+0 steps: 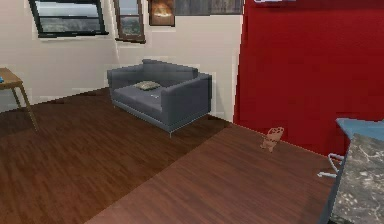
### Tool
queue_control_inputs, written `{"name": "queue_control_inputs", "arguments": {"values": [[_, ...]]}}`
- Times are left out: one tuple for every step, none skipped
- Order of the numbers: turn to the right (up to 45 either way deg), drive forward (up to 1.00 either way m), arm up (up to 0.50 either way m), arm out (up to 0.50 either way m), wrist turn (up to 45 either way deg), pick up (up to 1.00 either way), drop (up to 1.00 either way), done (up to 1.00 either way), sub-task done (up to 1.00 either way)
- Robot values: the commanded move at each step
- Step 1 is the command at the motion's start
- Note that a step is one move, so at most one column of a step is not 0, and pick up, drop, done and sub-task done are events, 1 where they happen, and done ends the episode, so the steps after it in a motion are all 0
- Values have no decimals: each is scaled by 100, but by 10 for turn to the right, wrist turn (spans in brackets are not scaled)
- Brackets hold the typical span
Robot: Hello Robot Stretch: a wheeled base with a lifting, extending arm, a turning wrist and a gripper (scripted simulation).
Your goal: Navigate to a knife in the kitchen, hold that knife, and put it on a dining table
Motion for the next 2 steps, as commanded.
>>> {"name": "queue_control_inputs", "arguments": {"values": [[0, 0, 0, 0, 450, 0, 0, 0, 0], [0, 0, 0, 0, 270, 0, 0, 0, 0]]}}
